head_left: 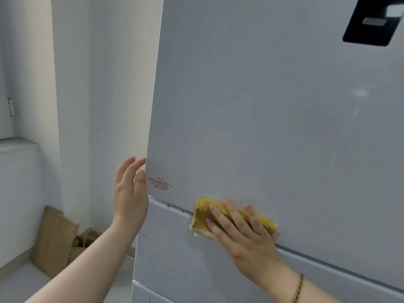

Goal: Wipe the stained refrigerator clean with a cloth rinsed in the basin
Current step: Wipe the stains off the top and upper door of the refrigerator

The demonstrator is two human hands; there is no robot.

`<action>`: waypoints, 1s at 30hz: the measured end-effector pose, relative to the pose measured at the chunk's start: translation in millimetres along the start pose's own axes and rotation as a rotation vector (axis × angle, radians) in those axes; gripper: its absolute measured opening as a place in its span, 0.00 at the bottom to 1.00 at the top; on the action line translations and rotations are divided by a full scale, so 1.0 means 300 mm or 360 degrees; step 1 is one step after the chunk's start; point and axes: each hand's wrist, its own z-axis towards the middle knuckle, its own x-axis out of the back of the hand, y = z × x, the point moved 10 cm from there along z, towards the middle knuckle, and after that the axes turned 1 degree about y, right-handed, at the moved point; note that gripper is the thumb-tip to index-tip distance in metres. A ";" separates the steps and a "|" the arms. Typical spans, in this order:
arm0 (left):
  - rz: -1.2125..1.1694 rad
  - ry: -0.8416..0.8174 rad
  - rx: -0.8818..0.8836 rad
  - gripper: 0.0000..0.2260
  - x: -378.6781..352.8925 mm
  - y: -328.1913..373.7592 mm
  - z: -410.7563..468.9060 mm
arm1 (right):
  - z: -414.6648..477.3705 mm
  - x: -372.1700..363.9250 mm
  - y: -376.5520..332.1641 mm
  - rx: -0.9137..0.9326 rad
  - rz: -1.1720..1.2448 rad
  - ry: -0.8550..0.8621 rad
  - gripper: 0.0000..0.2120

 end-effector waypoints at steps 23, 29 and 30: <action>0.0761 -0.0283 -0.1184 0.23 -0.581 0.272 -0.617 | -0.734 0.248 0.528 -0.0270 -0.0189 -0.0083 0.14; 0.0808 -0.0307 -0.1121 0.24 -0.588 0.295 -0.633 | -0.895 0.284 0.626 -0.0438 -0.0210 -0.0220 0.19; 0.0802 -0.0325 -0.1056 0.25 -0.591 0.298 -0.636 | -0.914 0.291 0.644 -0.0522 -0.0169 -0.0255 0.19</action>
